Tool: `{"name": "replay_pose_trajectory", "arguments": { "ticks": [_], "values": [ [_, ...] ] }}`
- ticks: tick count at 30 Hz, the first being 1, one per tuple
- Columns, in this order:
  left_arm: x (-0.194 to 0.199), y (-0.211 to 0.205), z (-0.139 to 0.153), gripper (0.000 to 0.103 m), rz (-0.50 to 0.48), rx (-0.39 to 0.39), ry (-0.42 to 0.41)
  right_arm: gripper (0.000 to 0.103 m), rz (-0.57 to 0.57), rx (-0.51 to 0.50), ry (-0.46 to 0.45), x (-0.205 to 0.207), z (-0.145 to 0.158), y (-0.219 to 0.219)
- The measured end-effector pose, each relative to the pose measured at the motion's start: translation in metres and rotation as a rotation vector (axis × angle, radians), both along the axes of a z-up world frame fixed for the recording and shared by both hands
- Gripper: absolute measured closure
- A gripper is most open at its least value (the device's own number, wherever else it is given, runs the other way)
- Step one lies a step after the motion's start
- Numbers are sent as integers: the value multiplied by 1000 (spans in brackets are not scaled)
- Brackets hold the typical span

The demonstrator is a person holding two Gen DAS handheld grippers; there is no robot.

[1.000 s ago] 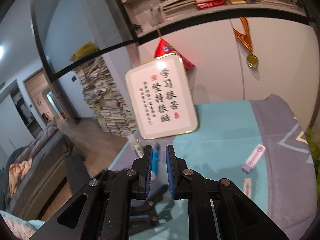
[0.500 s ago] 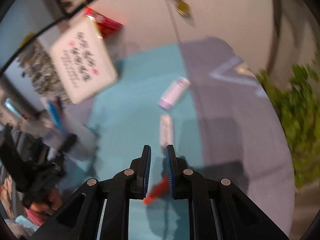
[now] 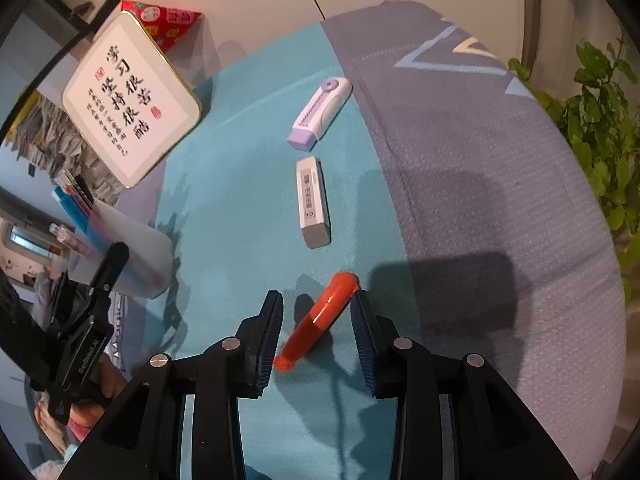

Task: Organize stationery
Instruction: 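Reach the right gripper down to the orange marker on the table, then close the right gripper on the orange marker and lift it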

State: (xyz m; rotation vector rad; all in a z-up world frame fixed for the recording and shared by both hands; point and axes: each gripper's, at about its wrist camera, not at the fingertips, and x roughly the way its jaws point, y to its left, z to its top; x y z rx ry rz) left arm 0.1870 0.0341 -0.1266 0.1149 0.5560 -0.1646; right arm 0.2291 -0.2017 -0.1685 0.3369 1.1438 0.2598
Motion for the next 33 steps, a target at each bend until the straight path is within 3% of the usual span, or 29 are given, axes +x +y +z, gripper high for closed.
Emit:
{"name": "replay_pose_trajectory", "arguments": {
  "ticks": [8, 11, 12, 19, 33],
  "values": [
    [0, 0, 0, 27, 0, 0, 1, 69, 48, -76, -34, 14, 2, 25],
    [0, 0, 0, 27, 0, -2, 2, 87, 112, -139, -68, 20, 3, 42],
    [0, 0, 0, 27, 0, 0, 1, 88, 128, -148, -72, 20, 3, 45],
    [0, 0, 0, 27, 2, 0, 1, 88, 223, -118, -109, 13, 11, 58],
    [0, 0, 0, 27, 2, 0, 1, 88, 206, -160, -54, 21, 8, 58]
  ]
}}
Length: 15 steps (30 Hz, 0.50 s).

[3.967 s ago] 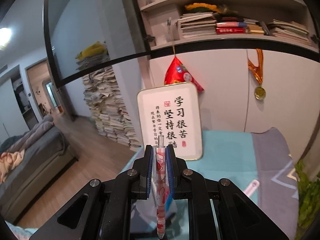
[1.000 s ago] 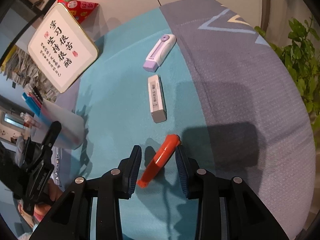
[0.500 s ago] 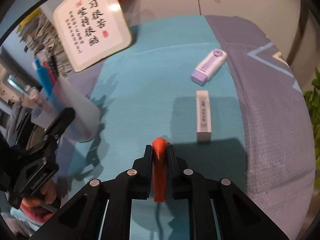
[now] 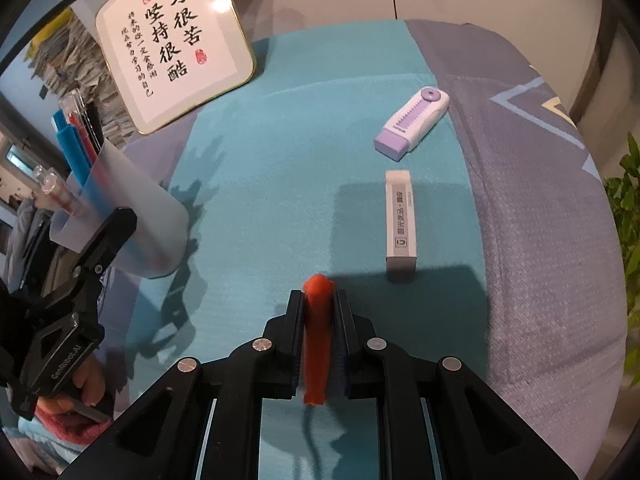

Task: Organize stationery
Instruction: 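Close the right gripper on the orange marker and lift it, then insert the orange marker into the frosted cup and open the right gripper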

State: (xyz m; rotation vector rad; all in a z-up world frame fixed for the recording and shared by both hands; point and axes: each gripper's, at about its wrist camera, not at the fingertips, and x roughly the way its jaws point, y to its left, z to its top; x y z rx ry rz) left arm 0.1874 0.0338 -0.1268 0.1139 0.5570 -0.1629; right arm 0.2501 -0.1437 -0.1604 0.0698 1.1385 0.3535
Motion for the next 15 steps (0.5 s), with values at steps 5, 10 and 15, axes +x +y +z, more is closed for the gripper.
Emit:
{"name": "replay_pose_trajectory", "arguments": {
  "ticks": [5, 10, 15],
  "values": [
    [0, 0, 0, 27, 0, 0, 0, 88, 2, -37, 0, 1, 1, 5],
    [0, 0, 0, 27, 0, 0, -1, 88, 27, -104, -21, 6, 3, 18],
    [0, 0, 0, 27, 0, 0, 0, 88, 36, -112, -44, 6, 5, 20]
  ]
}}
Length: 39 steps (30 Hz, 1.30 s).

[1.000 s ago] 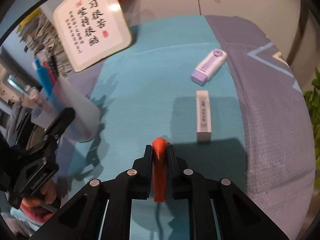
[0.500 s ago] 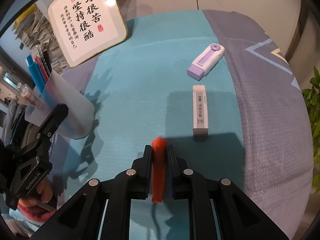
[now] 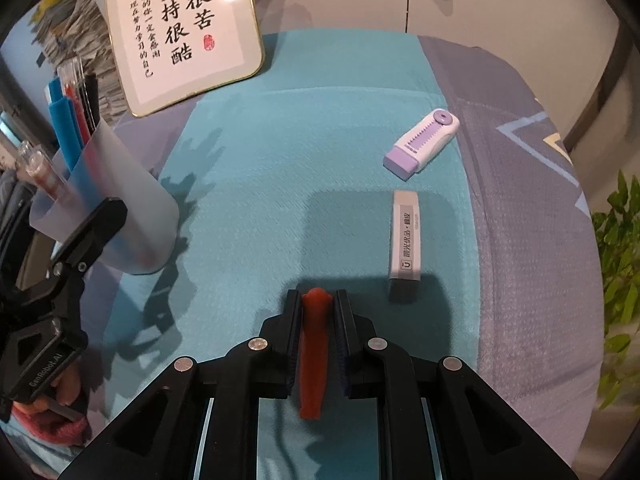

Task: Organize stationery
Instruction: 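Insert the orange marker into the frosted cup and open the right gripper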

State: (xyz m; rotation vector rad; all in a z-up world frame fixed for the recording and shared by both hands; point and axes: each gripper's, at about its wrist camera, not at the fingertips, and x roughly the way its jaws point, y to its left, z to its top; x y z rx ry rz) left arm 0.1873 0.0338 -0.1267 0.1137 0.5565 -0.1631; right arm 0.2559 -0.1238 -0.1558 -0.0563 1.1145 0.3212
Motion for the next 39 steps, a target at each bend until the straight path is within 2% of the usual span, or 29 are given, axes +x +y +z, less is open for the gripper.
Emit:
{"name": "replay_pose_trajectory", "arguments": {
  "ticks": [6, 10, 16, 20, 24, 27, 39],
  "values": [
    [0, 0, 0, 27, 0, 0, 0, 88, 9, 137, -116, -10, 44, -5],
    [0, 0, 0, 27, 0, 0, 0, 88, 22, 178, -205, -17, 75, -1],
    [0, 0, 0, 27, 0, 0, 0, 88, 84, 263, -332, -27, 127, 17],
    [0, 0, 0, 27, 0, 0, 0, 88, 154, 312, -369, -34, 149, 34],
    [0, 0, 0, 27, 0, 0, 0, 88, 210, 317, -373, -32, 153, 53],
    [0, 0, 0, 27, 0, 0, -1, 88, 225, 325, -339, -27, 146, 61],
    [0, 0, 0, 27, 0, 0, 0, 88, 229, 322, -270, -14, 128, 66]
  ]
}}
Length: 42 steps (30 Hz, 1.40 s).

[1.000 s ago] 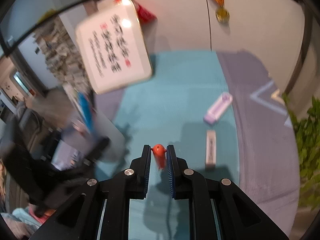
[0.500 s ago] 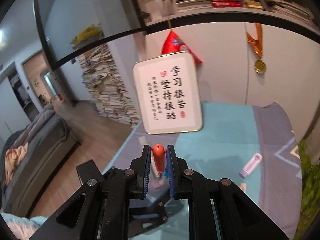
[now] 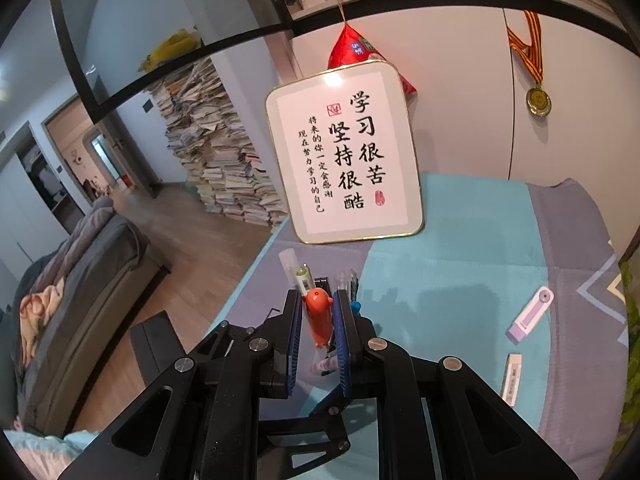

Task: Organize stationery
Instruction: 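Insert the orange marker into the frosted cup and open the right gripper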

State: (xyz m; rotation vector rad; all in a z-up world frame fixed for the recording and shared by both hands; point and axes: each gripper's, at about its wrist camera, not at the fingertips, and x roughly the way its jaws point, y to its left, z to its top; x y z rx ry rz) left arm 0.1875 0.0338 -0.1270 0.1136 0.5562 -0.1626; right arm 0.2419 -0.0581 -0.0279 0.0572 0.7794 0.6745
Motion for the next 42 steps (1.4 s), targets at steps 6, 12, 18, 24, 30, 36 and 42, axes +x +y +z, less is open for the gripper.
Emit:
{"name": "replay_pose_trajectory", "arguments": {
  "ticks": [6, 12, 18, 24, 30, 36, 42],
  "values": [
    [0, 0, 0, 27, 0, 0, 0, 88, 8, -5, 8, 2, -2, 1],
    [0, 0, 0, 27, 0, 0, 0, 88, 14, -9, 21, 4, -5, 2],
    [0, 0, 0, 27, 0, 0, 0, 88, 20, -12, 40, 5, -9, 3],
    [0, 0, 0, 27, 0, 0, 0, 88, 20, -5, 56, 6, -10, 1],
    [0, 0, 0, 27, 0, 0, 0, 88, 28, 7, 67, 7, -10, -1],
    [0, 0, 0, 27, 0, 0, 0, 88, 30, 17, 73, 6, -10, -2],
    [0, 0, 0, 27, 0, 0, 0, 88, 45, 18, 102, 7, -12, -3]
  ]
}}
